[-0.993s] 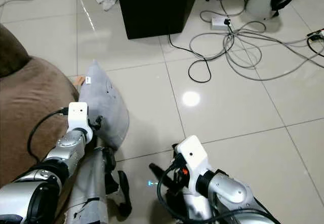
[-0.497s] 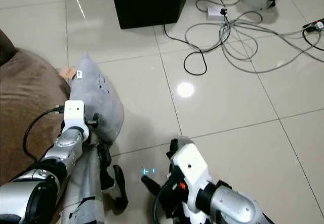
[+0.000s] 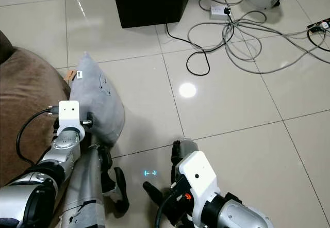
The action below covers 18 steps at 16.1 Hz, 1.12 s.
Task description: Move the pillow to the sofa from floor
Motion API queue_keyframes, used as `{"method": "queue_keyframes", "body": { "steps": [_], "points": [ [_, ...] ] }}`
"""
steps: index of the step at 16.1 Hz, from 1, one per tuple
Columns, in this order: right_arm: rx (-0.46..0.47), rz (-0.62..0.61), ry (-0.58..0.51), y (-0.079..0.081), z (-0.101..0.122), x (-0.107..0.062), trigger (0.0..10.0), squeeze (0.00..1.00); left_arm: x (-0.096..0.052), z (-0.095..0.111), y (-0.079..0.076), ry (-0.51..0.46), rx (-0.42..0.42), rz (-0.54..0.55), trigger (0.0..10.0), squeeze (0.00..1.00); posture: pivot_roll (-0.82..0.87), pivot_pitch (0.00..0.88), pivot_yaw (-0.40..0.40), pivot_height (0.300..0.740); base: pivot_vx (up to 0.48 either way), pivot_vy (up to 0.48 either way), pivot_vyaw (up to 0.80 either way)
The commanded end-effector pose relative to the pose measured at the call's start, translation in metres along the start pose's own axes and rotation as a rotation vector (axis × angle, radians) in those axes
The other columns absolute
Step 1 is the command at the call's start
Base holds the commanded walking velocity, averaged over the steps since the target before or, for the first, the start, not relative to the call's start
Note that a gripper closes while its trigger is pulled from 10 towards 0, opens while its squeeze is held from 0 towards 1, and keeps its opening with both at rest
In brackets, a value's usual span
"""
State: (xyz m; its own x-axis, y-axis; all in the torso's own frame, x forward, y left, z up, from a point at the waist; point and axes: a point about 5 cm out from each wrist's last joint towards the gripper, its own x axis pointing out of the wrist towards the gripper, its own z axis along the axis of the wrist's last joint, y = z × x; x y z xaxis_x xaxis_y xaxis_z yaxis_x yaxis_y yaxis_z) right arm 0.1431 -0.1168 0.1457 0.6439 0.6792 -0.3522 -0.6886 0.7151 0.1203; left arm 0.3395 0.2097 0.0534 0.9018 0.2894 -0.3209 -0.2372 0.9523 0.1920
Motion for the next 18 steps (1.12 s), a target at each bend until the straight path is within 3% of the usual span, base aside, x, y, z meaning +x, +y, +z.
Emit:
{"method": "queue_keyframes", "body": {
  "steps": [1, 6, 12, 15, 18],
  "points": [
    [0.016, -0.001, 0.005, 0.004, 0.000, -0.005, 10.0, 0.00, -0.005, -0.020, 0.003, 0.071, 0.030, 0.017, 10.0, 0.00, -0.28, 0.392, -0.014, 0.573, 0.000, 0.000, 0.00],
    [0.028, -0.001, 0.012, 0.004, 0.003, -0.008, 10.0, 0.00, -0.005, -0.023, 0.011, 0.082, 0.014, 0.047, 10.0, 0.00, -0.28, 0.395, -0.020, 0.538, 0.000, 0.000, 0.00],
    [0.030, -0.003, 0.006, 0.007, 0.006, -0.012, 10.0, 0.00, -0.005, -0.027, 0.018, 0.087, 0.021, 0.053, 10.0, 0.00, -0.30, 0.400, -0.034, 0.538, 0.000, 0.000, 0.00],
    [0.028, -0.005, 0.003, 0.007, 0.008, -0.018, 10.0, 0.00, -0.005, -0.026, 0.014, 0.081, -0.056, 0.000, 10.0, 0.00, -0.32, 0.403, -0.042, 0.538, 0.000, 0.000, 0.00],
    [0.023, -0.007, 0.003, 0.006, 0.008, -0.023, 10.0, 0.00, -0.005, -0.026, 0.014, 0.084, -0.042, -0.022, 10.0, 0.00, -0.34, 0.402, -0.058, 0.538, 0.000, 0.000, 0.00]
  ]
}}
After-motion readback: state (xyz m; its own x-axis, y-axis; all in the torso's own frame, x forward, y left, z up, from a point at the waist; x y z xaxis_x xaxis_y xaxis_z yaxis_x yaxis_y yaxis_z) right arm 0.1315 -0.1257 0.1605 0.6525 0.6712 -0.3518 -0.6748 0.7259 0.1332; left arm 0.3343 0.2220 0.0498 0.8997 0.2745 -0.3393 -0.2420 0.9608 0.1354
